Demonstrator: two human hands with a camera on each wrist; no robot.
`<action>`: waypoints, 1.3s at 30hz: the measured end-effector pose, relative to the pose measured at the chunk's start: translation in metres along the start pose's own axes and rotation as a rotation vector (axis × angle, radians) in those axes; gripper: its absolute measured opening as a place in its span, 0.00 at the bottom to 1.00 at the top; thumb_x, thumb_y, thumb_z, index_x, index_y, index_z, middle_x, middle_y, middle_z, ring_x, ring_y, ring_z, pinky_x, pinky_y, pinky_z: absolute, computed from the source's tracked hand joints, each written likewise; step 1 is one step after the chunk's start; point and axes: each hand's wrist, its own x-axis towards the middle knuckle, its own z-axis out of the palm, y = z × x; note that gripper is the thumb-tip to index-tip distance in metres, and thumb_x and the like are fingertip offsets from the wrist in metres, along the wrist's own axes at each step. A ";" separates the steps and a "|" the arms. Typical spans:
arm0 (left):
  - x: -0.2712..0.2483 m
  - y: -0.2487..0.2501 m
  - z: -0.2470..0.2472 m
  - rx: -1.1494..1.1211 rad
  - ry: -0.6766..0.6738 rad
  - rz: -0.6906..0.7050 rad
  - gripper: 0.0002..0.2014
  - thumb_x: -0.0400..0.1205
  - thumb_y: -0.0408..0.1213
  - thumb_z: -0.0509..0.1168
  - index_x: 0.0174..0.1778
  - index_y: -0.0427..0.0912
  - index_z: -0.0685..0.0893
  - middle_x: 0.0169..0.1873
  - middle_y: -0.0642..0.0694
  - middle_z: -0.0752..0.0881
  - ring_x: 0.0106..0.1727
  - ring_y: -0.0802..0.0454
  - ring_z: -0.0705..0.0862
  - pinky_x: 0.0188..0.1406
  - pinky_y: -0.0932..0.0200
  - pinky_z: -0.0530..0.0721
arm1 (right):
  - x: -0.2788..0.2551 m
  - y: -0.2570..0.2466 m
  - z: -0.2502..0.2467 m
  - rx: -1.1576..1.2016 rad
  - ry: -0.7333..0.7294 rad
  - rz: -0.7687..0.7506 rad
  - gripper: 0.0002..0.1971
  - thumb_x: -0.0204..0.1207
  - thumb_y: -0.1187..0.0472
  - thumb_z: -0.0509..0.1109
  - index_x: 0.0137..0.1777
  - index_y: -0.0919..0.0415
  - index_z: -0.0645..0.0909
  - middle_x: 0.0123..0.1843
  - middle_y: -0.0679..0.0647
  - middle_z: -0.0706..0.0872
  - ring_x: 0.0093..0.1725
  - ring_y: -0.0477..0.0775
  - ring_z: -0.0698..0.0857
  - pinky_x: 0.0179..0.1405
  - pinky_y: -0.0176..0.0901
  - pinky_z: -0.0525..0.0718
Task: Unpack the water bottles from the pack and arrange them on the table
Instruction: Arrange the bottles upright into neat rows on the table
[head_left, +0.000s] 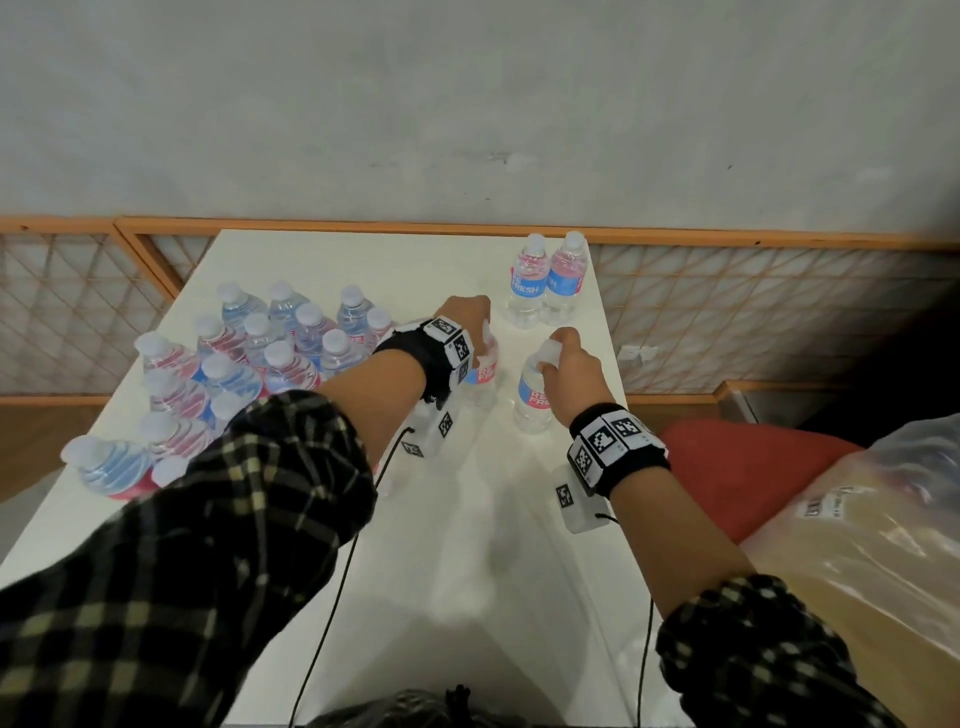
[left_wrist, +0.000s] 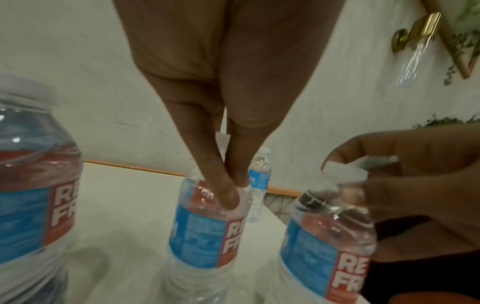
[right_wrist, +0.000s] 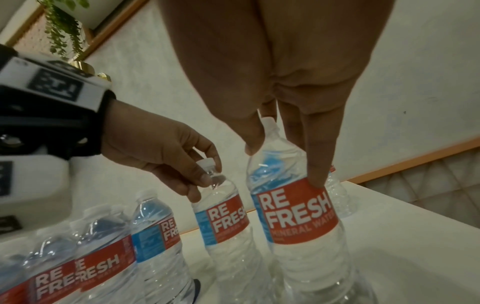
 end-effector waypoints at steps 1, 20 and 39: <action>0.006 0.000 -0.001 -0.007 0.013 -0.016 0.21 0.77 0.36 0.70 0.64 0.34 0.74 0.59 0.33 0.82 0.51 0.37 0.83 0.41 0.55 0.79 | 0.004 0.002 0.000 0.012 0.009 0.004 0.16 0.82 0.66 0.58 0.69 0.62 0.65 0.62 0.67 0.79 0.59 0.66 0.79 0.53 0.50 0.76; 0.113 -0.011 0.002 -0.332 0.113 -0.163 0.30 0.72 0.31 0.73 0.65 0.40 0.65 0.46 0.38 0.81 0.40 0.44 0.80 0.32 0.56 0.77 | 0.051 0.092 0.066 0.457 0.029 0.190 0.37 0.75 0.58 0.74 0.80 0.54 0.60 0.77 0.55 0.71 0.77 0.56 0.70 0.76 0.46 0.67; 0.140 -0.015 0.008 -0.436 0.139 -0.185 0.33 0.75 0.29 0.67 0.76 0.49 0.66 0.59 0.39 0.82 0.52 0.35 0.85 0.52 0.42 0.87 | 0.099 0.103 0.073 0.365 -0.012 0.195 0.32 0.77 0.49 0.69 0.79 0.52 0.63 0.74 0.51 0.76 0.69 0.59 0.78 0.63 0.39 0.70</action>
